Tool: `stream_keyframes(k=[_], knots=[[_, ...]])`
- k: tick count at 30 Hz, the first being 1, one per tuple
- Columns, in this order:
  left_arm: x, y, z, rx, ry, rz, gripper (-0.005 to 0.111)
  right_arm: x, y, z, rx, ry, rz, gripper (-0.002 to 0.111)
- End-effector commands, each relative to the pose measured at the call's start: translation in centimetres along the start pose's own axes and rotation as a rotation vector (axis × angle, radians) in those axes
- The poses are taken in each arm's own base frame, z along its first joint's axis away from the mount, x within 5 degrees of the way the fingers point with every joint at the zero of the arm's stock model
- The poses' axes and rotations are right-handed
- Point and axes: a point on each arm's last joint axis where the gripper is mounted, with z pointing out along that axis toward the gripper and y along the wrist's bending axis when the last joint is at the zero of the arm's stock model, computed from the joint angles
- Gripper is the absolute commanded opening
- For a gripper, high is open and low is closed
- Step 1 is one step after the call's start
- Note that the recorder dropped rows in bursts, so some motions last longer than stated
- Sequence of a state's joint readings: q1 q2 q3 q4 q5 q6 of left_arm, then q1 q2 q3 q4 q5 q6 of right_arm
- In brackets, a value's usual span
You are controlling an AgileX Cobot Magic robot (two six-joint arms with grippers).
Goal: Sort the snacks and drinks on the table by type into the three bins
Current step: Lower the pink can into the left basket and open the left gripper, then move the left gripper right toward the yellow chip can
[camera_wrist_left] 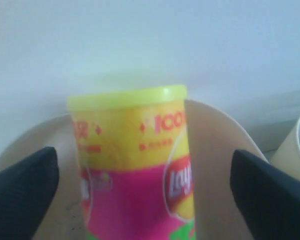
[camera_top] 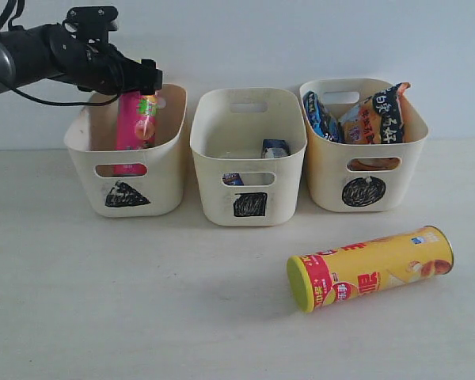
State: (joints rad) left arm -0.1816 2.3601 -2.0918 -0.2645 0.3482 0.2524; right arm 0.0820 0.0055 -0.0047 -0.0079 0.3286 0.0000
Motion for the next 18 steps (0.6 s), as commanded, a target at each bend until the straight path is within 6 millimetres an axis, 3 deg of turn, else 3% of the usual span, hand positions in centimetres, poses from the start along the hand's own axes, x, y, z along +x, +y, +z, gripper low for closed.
stream_keyframes(k=[1, 9, 12, 15, 18], knots=[[-0.2, -0.2, -0.3, 0.015, 0.023, -0.027, 0.092, 0.1, 0.0, 0.0, 0.002, -0.007, -0.005, 0.000], [-3.2, -0.5, -3.6, 0.019, -0.003, 0.005, 0.089, 0.1, 0.0, 0.0, 0.002, -0.007, -0.005, 0.000], [-4.3, -0.6, -5.4, 0.012, 0.024, 0.054, 0.081, 0.1, 0.0, 0.0, 0.002, -0.007, -0.005, 0.000], [-4.9, -0.6, -7.0, 0.007, 0.069, 0.091, 0.056, 0.1, 0.0, 0.0, 0.002, -0.007, -0.005, 0.000], [-5.2, -0.6, -8.4, 0.016, 0.132, 0.120, 0.009, 0.1, 0.0, 0.0, 0.002, -0.007, -0.005, 0.000]])
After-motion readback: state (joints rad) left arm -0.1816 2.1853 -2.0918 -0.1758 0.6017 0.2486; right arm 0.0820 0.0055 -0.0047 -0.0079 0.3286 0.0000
